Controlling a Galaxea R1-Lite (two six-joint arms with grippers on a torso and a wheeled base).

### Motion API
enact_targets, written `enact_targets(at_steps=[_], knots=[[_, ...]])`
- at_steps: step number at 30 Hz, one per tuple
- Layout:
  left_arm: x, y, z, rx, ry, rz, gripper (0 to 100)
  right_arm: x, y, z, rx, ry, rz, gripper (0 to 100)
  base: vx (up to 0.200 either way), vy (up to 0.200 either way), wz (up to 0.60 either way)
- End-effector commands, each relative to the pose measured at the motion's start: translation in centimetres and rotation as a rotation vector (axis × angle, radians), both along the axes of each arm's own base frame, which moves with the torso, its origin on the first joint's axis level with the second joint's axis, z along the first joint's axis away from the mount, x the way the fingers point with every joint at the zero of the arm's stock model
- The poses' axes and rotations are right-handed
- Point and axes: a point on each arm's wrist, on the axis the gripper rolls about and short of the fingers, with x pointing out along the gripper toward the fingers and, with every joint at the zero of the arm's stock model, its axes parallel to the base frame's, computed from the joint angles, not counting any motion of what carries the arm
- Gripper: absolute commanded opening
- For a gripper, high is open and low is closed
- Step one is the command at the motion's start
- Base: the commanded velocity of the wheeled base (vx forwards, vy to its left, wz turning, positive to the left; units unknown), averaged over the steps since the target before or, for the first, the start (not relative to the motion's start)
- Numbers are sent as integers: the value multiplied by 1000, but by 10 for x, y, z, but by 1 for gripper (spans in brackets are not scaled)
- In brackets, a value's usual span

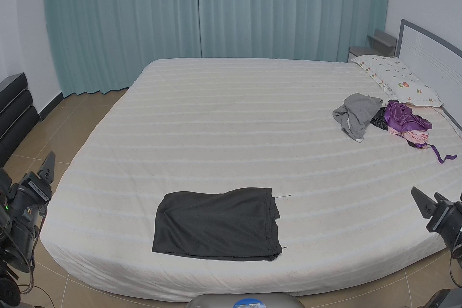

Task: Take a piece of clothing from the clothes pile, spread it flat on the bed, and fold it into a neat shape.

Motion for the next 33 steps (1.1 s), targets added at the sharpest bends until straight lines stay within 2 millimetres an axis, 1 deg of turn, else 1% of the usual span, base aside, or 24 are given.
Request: enact_targets(at_steps=[1,2,3,4,6,7,8,9,10,11,12,13,15,16,19,21,22,23,25,26,28,30,31,33], knots=[[-54,11,18,134,-110,80,100,-53,-19,1,-5,-108,-46,100,0,0,0],[-64,13,19,156,-114,89,100,-62,-22,-1,-20,-92,-42,100,0,0,0],[-71,14,20,166,-121,95,100,-66,-23,-1,-34,-90,-39,100,0,0,0],[-71,14,20,166,-121,95,100,-66,-23,-1,-34,-90,-39,100,0,0,0],[-95,19,16,203,-117,143,100,-78,-27,5,-81,-111,-40,100,0,0,0],[-103,21,16,217,-122,162,100,-80,-28,7,-91,-124,-47,100,0,0,0],[-105,21,16,220,-122,164,100,-80,-28,7,-94,-126,-50,100,0,0,0],[-115,22,16,239,-128,183,100,-82,-29,8,-113,-132,-61,100,0,0,0],[-115,22,16,239,-128,183,100,-82,-29,8,-113,-132,-61,100,0,0,0],[-134,23,18,268,-145,202,100,-85,-29,2,-173,-119,-97,100,0,0,0],[-134,23,18,268,-145,202,100,-85,-29,2,-173,-119,-97,100,0,0,0],[-148,24,22,281,-153,204,100,-86,-30,-2,-224,-94,-134,100,0,0,0],[-163,25,27,286,-162,208,100,-88,-30,0,-255,-104,-143,100,0,0,0],[-166,25,27,286,-159,208,100,-89,-29,2,-260,-114,-139,100,0,0,0],[-185,26,25,296,-156,225,100,-96,-29,6,-289,-158,-127,100,0,0,0],[-191,25,22,307,-155,242,100,-102,-28,3,-319,-172,-118,100,0,0,0],[-191,25,22,307,-155,242,100,-102,-28,3,-319,-172,-118,100,0,0,0],[-196,24,20,317,-153,262,100,-110,-28,2,-351,-199,-94,100,0,0,0],[-197,23,20,329,-152,273,100,-114,-29,2,-362,-206,-87,100,0,0,0],[-199,23,21,361,-150,286,100,-121,-29,4,-374,-211,-77,100,0,0,0],[-200,23,20,371,-142,289,100,-127,-30,5,-374,-215,-75,100,0,0,0],[-200,23,19,372,-137,289,100,-132,-30,0,-377,-219,-75,100,0,0,0],[-200,23,16,370,-138,287,100,-136,-28,-6,-378,-228,-87,100,0,0,0],[-199,23,14,368,-137,282,100,-139,-26,-9,-376,-263,-63,100,0,0,0]])
